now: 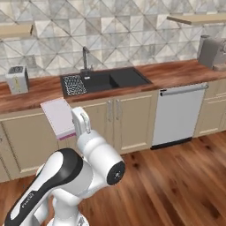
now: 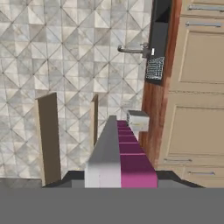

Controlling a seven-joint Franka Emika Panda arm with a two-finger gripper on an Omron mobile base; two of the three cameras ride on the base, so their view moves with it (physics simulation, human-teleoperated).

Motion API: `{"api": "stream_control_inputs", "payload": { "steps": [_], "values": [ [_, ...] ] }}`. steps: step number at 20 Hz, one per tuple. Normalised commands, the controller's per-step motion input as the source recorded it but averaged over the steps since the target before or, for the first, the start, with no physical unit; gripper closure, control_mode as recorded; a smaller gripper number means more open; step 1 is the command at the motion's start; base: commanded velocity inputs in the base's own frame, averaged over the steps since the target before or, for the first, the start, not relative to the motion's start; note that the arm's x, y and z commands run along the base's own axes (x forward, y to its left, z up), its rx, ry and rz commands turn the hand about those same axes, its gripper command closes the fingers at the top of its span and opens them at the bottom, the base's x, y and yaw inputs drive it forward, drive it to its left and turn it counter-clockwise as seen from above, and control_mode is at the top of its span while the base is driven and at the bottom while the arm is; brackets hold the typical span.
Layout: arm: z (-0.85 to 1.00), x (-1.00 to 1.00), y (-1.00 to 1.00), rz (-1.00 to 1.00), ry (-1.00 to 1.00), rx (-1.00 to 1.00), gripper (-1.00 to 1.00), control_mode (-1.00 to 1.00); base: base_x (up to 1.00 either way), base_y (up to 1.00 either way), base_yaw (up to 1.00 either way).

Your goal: The ice cube tray has been filled with water. Take the tray and place it in the freezer to make ice. Close the freezer door after placing the tray.

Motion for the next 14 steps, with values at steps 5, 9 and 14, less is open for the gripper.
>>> {"api": "stream_control_inputs", "payload": {
  "steps": [5,9,14],
  "values": [
    [0.00,0.00,0.00,0.00,0.00,0.00,1.00,1.00,0.00,-0.20,-0.58],
    [0.00,0.00,0.00,0.00,0.00,0.00,1.00,1.00,0.08,-0.16,-0.59],
    [0.00,0.00,0.00,0.00,0.00,0.00,1.00,1.00,0.12,-0.07,-0.63]
  ]
}}
